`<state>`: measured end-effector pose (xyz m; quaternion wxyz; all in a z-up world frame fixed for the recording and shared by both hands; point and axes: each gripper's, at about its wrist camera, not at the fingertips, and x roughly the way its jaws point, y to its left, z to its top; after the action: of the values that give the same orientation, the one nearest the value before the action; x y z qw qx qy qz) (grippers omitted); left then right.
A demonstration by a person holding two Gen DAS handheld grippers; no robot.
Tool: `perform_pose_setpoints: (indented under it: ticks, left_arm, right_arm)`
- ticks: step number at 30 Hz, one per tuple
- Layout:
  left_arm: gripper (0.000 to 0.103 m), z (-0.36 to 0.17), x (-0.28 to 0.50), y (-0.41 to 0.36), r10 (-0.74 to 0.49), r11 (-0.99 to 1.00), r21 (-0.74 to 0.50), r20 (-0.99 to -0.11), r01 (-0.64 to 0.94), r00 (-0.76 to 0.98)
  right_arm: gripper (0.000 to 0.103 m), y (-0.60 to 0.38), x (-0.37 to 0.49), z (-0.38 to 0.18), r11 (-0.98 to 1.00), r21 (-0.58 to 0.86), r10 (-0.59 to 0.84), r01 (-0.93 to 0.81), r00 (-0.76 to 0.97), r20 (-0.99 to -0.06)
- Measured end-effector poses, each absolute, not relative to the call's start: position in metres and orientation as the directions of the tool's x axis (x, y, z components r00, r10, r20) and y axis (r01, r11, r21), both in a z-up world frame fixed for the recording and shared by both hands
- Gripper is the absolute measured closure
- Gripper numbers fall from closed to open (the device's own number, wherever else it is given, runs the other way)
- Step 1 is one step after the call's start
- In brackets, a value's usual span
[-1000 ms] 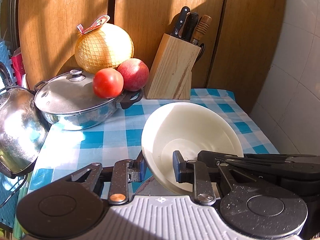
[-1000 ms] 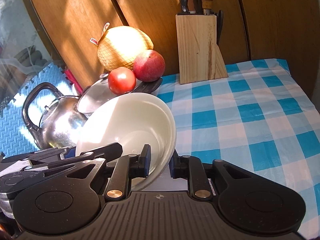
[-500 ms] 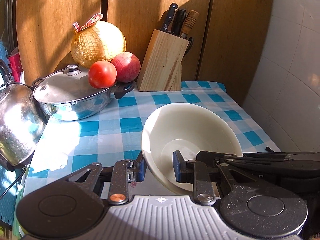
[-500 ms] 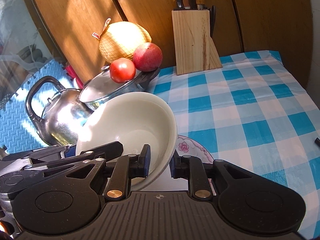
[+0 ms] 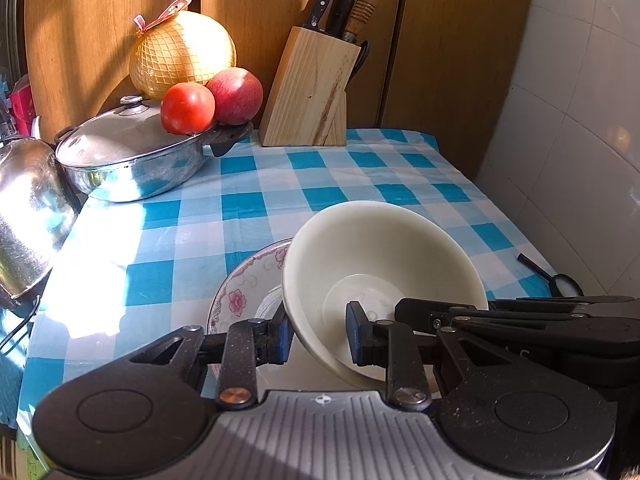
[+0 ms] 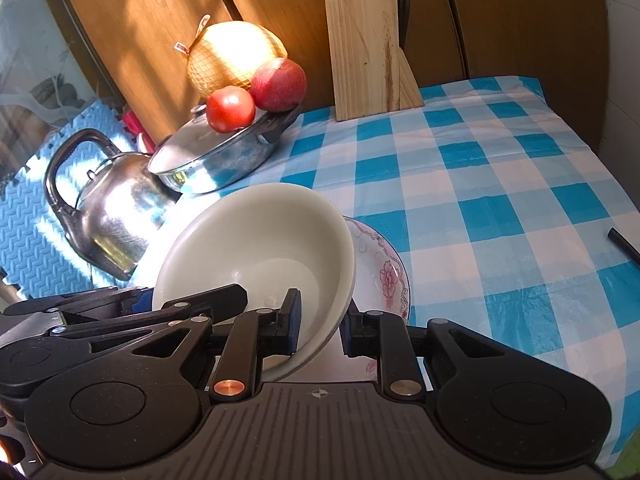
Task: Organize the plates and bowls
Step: 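Lower the bowl stack onto the pink-flowered plate with both grippers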
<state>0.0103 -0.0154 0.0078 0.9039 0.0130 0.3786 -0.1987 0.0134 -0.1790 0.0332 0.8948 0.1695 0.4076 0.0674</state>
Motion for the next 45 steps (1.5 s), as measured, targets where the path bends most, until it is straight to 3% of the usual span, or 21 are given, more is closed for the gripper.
perform_pose_setpoints:
  ticks: [45]
  left_arm:
    - [0.084,-0.014,0.009,-0.008,-0.307,0.94,-0.135,-0.74,0.314,0.599]
  right_arm:
    - [0.075,-0.164,0.013,0.018,0.948,0.317,0.248,0.004,0.613,-0.75]
